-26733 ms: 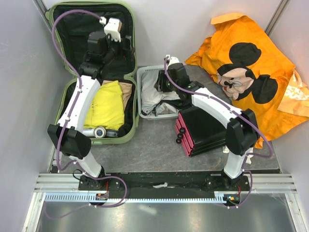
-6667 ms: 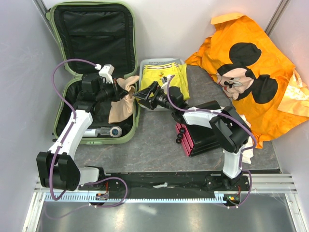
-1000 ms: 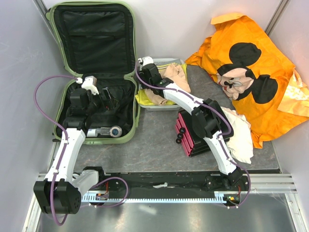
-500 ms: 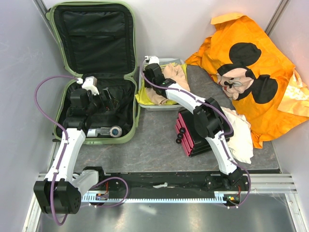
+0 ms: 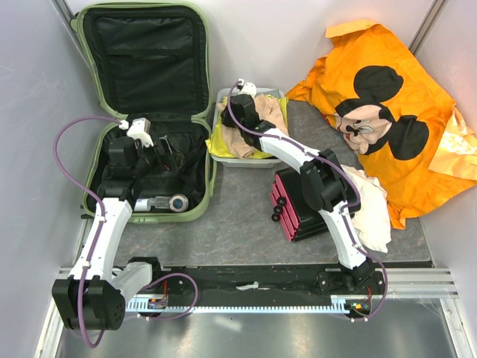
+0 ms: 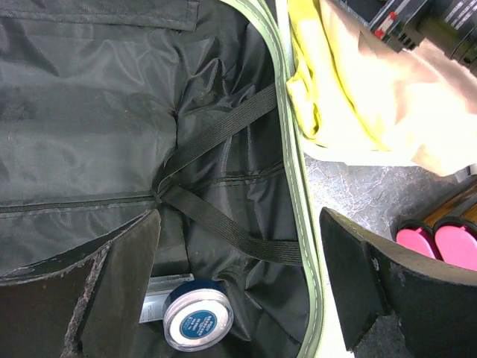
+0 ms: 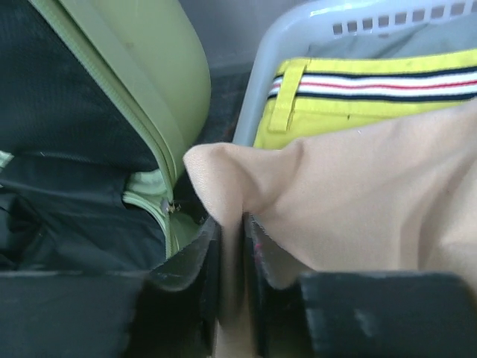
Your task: Open, take out, and arrange the luggage
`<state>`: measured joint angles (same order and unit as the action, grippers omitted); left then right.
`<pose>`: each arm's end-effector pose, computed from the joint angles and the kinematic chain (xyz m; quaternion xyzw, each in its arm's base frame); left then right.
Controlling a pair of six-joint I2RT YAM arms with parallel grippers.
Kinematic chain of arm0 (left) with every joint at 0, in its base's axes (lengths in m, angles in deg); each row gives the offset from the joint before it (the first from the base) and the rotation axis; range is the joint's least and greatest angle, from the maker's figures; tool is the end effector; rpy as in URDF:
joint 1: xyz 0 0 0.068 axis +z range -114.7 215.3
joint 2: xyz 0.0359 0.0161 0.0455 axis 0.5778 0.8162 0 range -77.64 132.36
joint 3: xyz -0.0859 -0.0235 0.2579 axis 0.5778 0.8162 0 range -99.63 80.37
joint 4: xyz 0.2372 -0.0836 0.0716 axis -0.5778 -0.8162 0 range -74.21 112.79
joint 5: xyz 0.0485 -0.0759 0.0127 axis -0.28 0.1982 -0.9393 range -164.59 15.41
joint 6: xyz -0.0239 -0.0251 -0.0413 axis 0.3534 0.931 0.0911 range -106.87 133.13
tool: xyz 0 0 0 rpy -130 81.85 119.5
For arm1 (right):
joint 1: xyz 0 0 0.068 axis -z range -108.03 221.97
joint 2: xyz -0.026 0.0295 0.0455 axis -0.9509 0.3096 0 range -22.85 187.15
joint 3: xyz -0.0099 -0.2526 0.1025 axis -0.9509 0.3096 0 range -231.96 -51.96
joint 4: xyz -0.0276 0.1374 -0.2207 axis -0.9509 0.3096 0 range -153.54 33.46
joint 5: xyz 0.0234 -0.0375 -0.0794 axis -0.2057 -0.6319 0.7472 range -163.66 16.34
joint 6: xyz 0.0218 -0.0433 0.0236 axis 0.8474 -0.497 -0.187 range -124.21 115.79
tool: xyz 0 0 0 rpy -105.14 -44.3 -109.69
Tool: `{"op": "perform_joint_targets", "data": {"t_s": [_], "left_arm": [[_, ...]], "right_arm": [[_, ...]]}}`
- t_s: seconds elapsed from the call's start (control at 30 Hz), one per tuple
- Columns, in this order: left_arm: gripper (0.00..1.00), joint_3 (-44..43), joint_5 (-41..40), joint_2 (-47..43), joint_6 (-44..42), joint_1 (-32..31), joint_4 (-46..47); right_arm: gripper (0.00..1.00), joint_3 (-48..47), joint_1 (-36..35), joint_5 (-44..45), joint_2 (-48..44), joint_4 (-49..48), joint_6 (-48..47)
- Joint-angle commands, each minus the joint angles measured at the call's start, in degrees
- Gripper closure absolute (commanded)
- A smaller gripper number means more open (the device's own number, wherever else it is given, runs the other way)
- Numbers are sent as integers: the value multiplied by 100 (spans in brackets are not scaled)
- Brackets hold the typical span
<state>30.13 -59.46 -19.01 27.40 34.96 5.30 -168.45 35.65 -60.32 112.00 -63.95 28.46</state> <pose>0.2312 -0.0107 0.3153 -0.0325 0.8424 -0.1776 0.5077 0.4568 0.3256 0.2469 0.0427 0.8051 0.2534 0.5346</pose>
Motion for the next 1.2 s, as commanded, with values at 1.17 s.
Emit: {"op": "perform_joint_targets", "data": {"t_s": [1.17], "left_arm": [[7,-12,60,87,-99,-54,106]], "right_arm": [[100,197,125,2453,402,-2183,1647]]}}
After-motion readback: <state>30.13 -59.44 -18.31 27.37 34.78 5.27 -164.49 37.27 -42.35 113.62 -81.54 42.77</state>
